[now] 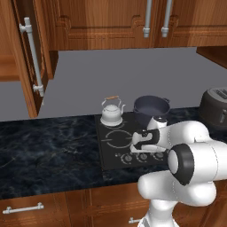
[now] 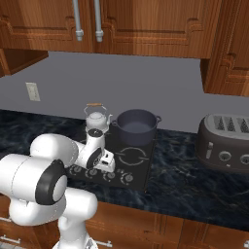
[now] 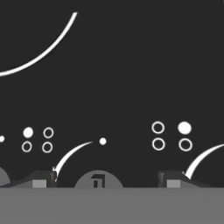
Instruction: Pick the kettle from the cabinet and place it on a stove burner. Then pick the pot from the counter and place it on another stove burner. Finally, turn both burners on.
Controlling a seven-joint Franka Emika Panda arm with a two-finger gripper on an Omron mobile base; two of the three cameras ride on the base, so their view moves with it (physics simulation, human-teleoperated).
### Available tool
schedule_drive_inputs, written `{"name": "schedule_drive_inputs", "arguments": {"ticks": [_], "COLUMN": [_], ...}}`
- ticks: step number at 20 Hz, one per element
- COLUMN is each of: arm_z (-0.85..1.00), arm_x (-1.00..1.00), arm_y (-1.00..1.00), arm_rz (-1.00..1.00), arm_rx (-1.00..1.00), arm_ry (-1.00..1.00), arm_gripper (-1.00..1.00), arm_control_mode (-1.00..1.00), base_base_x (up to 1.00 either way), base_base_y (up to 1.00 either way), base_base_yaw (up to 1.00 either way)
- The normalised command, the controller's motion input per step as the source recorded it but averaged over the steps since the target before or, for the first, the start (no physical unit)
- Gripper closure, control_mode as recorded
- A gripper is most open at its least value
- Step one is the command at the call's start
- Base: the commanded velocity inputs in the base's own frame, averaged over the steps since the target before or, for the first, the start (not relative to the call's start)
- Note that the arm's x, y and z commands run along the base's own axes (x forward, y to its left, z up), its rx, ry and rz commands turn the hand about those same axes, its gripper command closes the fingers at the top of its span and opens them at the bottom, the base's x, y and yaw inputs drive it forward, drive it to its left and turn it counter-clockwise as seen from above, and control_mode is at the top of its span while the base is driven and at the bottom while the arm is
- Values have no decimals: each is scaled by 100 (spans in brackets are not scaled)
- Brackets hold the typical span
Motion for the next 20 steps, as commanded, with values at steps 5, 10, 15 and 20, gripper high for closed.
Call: {"name": "schedule_drive_inputs", "arguments": {"ticks": [5, 10, 15, 20], "arm_z": [-33, -26, -22, -21], "arm_x": [-16, -16, -12, -8], "arm_y": [2, 0, 0, 3], "arm_rz": [0, 0, 0, 0], "arm_rx": [0, 0, 0, 0], "arm_ry": [-7, -6, -4, -3], "arm_gripper": [-100, -100, -100, -100], "arm_control_mode": [-100, -100, -100, -100], "base_base_x": [0, 0, 0, 0], "base_base_y": [0, 0, 0, 0], "base_base_yaw": [0, 0, 0, 0]}}
